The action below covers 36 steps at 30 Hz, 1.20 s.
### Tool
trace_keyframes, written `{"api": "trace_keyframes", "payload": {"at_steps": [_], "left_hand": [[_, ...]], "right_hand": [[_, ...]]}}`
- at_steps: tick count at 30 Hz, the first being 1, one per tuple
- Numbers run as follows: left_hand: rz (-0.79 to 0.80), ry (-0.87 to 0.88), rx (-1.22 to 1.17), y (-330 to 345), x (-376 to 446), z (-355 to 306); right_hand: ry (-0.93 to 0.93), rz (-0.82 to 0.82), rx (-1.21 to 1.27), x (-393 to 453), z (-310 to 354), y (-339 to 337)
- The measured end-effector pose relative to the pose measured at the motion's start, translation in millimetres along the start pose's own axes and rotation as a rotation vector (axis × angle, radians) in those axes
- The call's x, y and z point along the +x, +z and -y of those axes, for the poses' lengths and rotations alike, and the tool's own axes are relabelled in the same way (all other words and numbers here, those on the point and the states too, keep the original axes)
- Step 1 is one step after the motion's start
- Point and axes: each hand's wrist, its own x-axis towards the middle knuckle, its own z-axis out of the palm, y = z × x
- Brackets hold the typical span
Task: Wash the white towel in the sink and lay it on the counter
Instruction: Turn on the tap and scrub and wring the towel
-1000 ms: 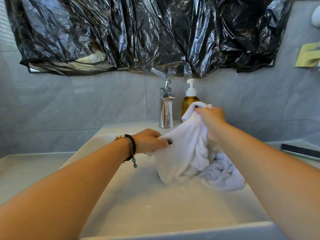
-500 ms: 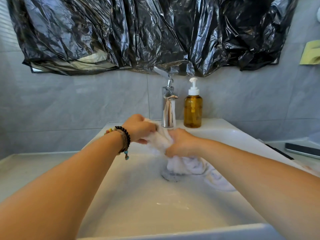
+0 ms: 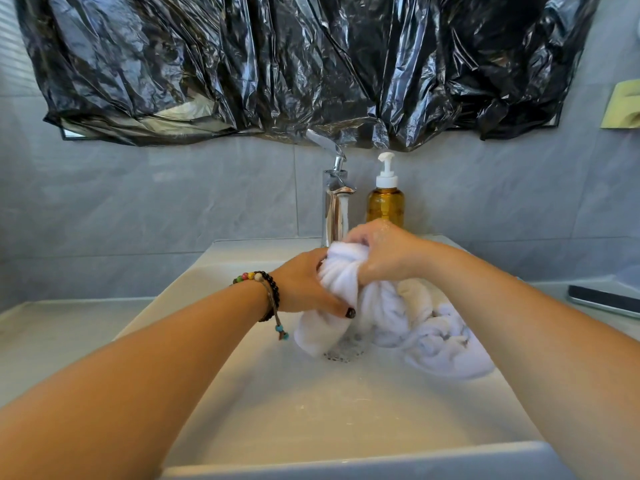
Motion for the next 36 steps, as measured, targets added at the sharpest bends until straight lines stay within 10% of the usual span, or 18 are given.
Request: {"api": "trace_keyframes", "payload": {"at_steps": [10,17,21,27,32,36], "left_hand": [[0.188,-0.217,-0.392,6,6,-10],[0.059,-0.293,-0.36,-4,19,9],[0.001,-0.309,0.164,-25,20,16],[0.09,-0.352,0.127,-10,18,11],[0.258,-0.299,-0.449,0,19,11],[0.368,-0.247,-0.753,-14,13,21]], "right_hand": [[-0.029,-0.159,-0.04,-17,-37,-32],[-0.03,-0.339,-0.556,-14,-24,4],[0.239,-0.276,-0.058,-5,-21,18],[0.475,-0.364,0.652,-5,-18,22],[0.034,-0.412,0.625,-12,-26,38],[-0.474,-0.266,-0.019,-18,-35,50]]}}
